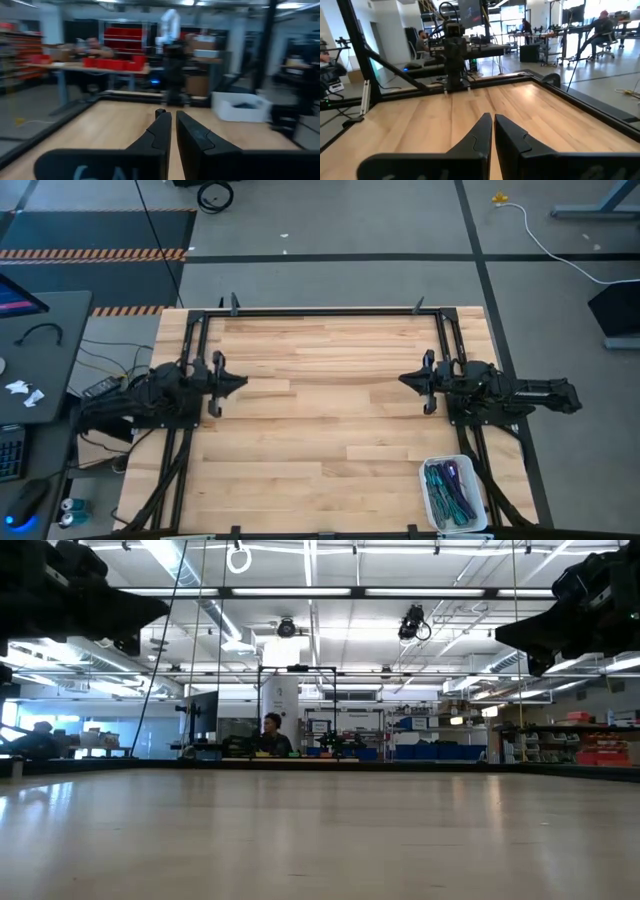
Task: Pick and place USB-C Cables
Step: Return to Home Position
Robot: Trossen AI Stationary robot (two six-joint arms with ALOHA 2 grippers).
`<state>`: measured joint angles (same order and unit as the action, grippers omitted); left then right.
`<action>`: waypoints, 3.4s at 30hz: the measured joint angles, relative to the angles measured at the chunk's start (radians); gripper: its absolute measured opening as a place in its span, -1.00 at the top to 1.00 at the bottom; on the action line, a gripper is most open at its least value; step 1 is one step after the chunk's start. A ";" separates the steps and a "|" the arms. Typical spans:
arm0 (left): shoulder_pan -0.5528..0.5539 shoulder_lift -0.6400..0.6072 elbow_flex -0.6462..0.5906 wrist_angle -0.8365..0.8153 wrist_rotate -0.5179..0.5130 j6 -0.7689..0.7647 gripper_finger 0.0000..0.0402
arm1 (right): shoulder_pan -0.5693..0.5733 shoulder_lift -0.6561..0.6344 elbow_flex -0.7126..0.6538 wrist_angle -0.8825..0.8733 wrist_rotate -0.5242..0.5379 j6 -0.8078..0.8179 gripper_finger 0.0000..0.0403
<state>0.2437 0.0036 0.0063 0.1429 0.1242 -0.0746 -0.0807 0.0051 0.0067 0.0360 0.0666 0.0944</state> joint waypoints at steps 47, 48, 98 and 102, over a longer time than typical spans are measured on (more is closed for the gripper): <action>-0.130 0.010 0.000 -0.059 -0.064 0.059 0.88 | 0.020 0.001 0.000 0.007 -0.008 0.000 0.87; -0.130 0.009 0.000 -0.046 -0.065 0.060 0.88 | 0.020 0.001 0.000 0.007 -0.008 0.000 0.87; -0.214 0.002 0.000 -0.036 -0.086 0.060 0.83 | 0.032 0.001 0.000 0.014 -0.008 0.000 0.87; -0.214 0.002 0.000 -0.035 -0.086 0.060 0.82 | 0.032 0.001 0.000 0.014 -0.008 0.000 0.87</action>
<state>0.0296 0.0055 0.0063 0.1074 0.0387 -0.0147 -0.0490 0.0063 0.0067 0.0505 0.0582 0.0944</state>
